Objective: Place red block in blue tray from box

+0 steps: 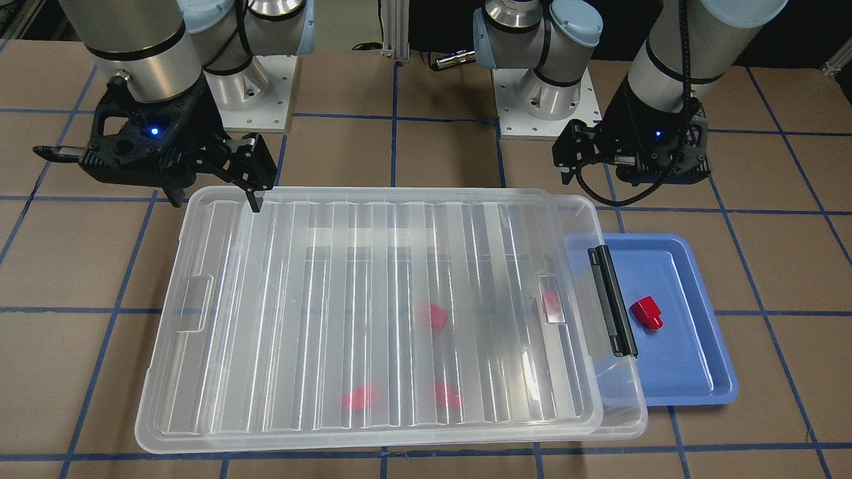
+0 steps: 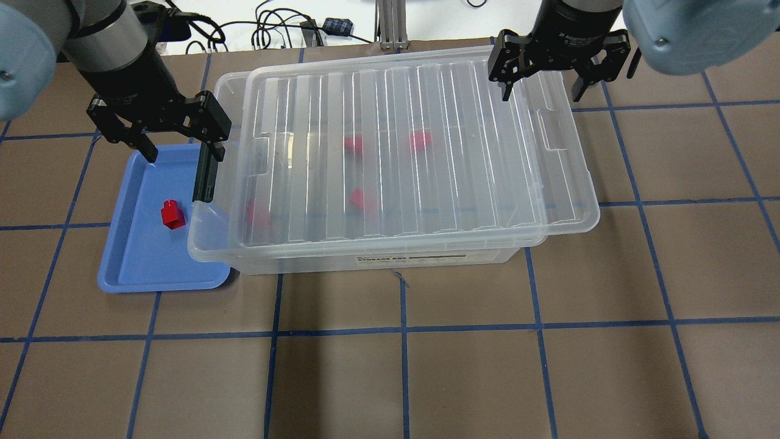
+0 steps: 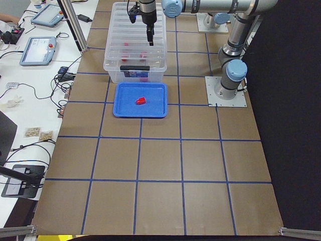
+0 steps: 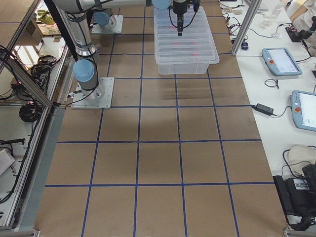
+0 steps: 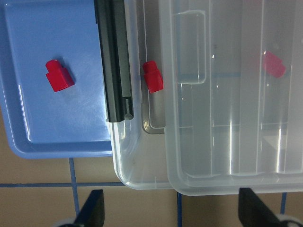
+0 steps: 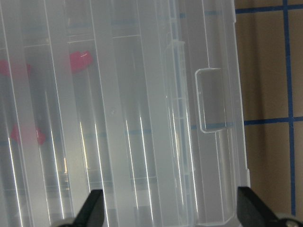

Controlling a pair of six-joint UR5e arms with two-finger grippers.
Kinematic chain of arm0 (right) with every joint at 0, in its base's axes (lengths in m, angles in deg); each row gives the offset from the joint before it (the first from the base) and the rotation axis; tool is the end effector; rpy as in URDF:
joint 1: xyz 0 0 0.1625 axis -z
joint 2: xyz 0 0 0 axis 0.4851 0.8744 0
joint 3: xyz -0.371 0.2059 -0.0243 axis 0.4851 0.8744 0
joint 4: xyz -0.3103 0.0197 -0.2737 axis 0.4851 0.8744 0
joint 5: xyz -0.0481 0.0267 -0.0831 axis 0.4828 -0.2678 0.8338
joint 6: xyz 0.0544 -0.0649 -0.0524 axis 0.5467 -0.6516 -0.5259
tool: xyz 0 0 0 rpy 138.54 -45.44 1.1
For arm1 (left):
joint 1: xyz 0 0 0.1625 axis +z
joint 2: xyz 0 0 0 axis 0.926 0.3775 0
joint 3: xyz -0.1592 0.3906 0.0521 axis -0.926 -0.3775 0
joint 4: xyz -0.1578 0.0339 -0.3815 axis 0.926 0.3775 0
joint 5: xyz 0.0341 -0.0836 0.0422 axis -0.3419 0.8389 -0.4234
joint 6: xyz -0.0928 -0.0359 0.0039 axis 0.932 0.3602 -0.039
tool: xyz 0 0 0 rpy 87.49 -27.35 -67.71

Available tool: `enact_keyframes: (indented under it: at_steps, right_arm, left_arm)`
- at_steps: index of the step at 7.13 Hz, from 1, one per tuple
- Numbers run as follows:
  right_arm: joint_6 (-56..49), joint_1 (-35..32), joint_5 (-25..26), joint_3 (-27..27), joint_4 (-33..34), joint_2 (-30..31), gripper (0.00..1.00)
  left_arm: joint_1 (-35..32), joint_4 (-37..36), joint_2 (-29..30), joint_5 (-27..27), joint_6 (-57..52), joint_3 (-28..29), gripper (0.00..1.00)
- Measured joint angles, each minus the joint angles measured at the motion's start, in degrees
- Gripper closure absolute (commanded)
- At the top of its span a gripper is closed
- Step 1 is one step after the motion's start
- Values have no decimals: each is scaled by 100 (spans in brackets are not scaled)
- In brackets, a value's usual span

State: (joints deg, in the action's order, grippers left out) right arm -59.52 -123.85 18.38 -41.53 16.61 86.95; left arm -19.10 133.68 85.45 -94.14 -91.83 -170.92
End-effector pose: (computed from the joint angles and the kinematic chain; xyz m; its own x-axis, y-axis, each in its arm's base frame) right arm 0.1778 -0.5347 0.5034 -0.9976 0.0693 -0.0037 0.0693 0.9929 -0.0970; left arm -0.1033 -0.5076 0.4808 -0.9995 0.0207 -0.0227 0.0186 0.9959 0.0888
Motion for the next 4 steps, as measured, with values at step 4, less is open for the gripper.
enact_keyframes:
  at_steps: [4]
  right_arm:
    - [-30, -2, 92, 14, 6, 0, 0]
  left_arm:
    - [1, 24, -5, -12, 0, -6, 0]
